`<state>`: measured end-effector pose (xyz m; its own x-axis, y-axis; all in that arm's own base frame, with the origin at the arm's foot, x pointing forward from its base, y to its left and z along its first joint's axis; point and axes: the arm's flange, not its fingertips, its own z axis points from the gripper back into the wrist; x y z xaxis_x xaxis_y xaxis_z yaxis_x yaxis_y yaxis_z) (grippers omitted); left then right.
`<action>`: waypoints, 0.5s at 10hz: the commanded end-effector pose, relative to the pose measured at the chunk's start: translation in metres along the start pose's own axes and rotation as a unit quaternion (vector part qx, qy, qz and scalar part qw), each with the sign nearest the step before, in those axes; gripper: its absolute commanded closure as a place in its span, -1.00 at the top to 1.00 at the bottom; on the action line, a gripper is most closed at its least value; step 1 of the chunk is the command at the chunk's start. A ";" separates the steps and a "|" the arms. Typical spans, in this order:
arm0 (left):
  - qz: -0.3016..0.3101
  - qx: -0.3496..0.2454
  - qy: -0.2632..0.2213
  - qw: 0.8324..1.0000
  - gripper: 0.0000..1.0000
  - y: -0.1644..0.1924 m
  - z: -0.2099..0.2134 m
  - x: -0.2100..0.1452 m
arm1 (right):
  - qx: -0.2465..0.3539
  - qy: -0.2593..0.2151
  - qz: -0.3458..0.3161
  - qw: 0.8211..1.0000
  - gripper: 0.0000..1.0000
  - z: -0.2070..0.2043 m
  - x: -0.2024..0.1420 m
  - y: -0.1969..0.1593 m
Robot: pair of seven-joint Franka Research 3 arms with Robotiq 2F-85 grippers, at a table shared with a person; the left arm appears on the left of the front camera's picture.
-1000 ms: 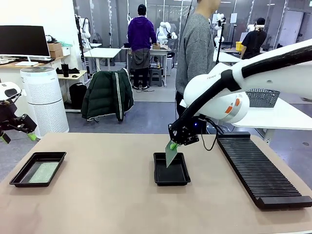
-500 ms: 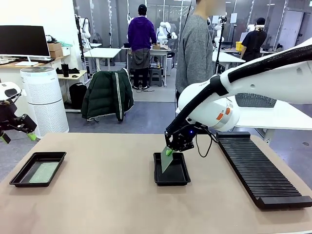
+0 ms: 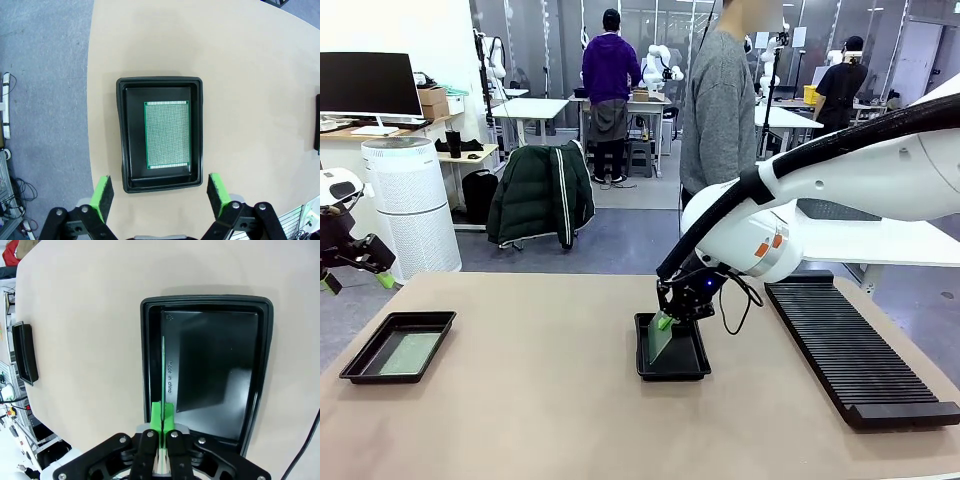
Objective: Inspect and transfer BCBs to ESD trays.
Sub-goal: Pick up the Blank PCB from the PCB Rack and place it in the right ESD tray.
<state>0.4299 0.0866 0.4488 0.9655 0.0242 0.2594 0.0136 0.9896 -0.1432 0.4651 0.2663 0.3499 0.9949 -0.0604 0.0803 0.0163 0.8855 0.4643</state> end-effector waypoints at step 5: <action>-0.002 0.002 0.001 1.000 1.00 0.002 -0.002 0.000 | 0.058 0.043 0.073 0.995 -0.96 -0.019 0.008 -0.005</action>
<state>0.4298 0.0866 0.4488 0.9655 0.0243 0.2594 0.0136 0.9896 -0.1432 0.4740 0.2719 0.3363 0.9976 -0.0068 0.0689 -0.0282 0.8690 0.4940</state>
